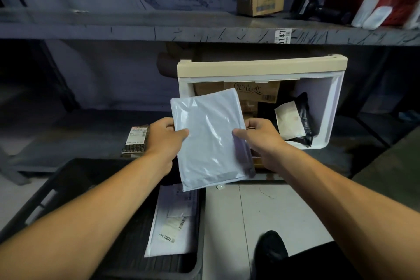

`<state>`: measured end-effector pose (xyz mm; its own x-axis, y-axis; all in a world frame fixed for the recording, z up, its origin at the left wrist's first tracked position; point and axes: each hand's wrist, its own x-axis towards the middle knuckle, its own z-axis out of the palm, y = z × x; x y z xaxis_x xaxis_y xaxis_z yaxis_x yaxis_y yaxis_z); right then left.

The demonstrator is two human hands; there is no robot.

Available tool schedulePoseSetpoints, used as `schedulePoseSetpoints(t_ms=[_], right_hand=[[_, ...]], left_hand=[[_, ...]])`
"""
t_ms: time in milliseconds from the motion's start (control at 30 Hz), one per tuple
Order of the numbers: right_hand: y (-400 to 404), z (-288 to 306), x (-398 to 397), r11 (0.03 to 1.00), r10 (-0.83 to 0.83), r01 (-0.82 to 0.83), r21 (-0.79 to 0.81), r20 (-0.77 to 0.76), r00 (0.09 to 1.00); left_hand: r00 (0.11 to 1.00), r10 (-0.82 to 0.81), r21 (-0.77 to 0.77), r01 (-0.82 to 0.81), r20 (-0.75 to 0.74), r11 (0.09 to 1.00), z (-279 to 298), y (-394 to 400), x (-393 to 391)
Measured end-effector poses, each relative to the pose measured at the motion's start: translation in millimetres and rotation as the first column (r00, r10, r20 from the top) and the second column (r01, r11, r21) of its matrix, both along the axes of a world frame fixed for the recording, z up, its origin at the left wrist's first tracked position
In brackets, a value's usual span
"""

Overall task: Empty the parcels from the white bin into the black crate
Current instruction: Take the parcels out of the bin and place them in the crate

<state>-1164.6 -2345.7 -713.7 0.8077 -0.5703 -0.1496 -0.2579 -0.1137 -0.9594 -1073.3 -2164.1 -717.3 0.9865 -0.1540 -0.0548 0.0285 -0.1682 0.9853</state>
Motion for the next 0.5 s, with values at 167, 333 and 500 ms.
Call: schedulePoseSetpoints(t_ms=[167, 333, 500], right_hand=[[12, 0, 4, 0.999, -0.003, -0.001, 0.034, 0.120, 0.993], [49, -2, 6, 0.974, 0.227, -0.225, -0.028, 0.180, 0.957], [53, -7, 19, 0.989, 0.148, -0.145, -0.035, 0.131, 0.980]], left_hand=[[0.993, -0.117, 0.028, 0.116, 0.026, 0.993, -4, -6, -15], [0.929, -0.331, -0.257, 0.284, -0.165, 0.924, -1, -22, -36], [0.981, -0.046, -0.211, 0.006, -0.187, 0.977, -4, -7, -18]])
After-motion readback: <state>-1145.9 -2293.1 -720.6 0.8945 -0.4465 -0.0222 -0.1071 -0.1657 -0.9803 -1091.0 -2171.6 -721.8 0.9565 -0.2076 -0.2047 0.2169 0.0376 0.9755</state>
